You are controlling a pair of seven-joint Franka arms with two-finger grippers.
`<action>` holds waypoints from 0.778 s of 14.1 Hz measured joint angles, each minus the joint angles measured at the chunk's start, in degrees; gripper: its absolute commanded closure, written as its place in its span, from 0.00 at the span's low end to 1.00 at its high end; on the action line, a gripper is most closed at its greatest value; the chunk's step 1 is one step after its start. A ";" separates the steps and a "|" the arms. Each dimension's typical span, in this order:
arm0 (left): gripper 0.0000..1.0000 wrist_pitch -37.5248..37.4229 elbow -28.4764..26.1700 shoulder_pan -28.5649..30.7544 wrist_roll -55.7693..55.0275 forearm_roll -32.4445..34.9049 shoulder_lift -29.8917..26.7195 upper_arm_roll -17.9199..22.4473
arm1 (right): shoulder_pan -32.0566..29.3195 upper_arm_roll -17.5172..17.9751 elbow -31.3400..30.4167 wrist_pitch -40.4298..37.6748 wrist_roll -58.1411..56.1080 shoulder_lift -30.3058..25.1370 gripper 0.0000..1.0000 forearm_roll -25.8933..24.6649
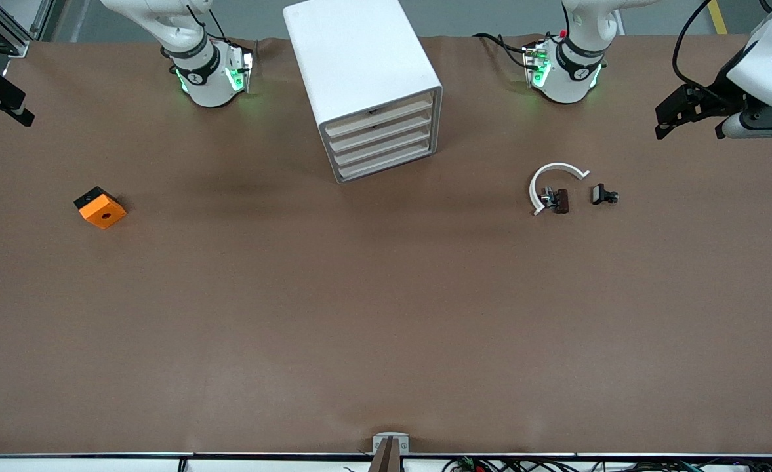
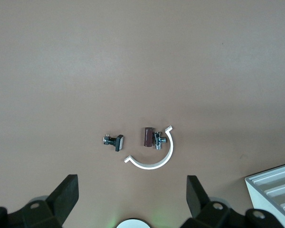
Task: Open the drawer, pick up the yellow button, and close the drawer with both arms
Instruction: 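Move the left gripper from rest toward the white cabinet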
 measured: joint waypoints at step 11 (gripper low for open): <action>0.00 -2.22 -0.20 0.34 0.01 0.00 2.46 0.31 | 0.01 0.17 -0.01 -0.01 2.06 0.00 0.00 0.00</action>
